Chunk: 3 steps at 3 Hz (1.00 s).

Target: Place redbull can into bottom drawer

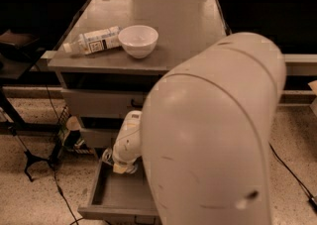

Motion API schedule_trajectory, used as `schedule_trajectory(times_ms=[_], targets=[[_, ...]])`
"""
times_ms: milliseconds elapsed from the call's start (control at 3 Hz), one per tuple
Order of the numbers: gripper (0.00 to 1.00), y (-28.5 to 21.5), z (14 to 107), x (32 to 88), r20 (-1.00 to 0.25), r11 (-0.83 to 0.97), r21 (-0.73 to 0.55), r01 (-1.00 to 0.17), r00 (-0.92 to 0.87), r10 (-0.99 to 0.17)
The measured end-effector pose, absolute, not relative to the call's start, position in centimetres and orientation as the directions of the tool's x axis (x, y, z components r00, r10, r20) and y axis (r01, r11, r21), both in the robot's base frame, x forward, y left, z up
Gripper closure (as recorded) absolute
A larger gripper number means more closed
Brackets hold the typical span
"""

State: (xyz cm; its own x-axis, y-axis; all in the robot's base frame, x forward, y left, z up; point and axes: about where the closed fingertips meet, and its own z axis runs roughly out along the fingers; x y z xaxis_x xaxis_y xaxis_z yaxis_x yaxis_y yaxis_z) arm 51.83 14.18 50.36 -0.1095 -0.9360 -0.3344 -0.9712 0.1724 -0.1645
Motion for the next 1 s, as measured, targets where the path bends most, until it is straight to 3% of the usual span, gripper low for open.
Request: schedule_trajectory(times_ms=[1000], targets=[[1.00,21.0,35.7,50.6,-0.336,0.214,0.018,-0.977,-0.207,-0.919]])
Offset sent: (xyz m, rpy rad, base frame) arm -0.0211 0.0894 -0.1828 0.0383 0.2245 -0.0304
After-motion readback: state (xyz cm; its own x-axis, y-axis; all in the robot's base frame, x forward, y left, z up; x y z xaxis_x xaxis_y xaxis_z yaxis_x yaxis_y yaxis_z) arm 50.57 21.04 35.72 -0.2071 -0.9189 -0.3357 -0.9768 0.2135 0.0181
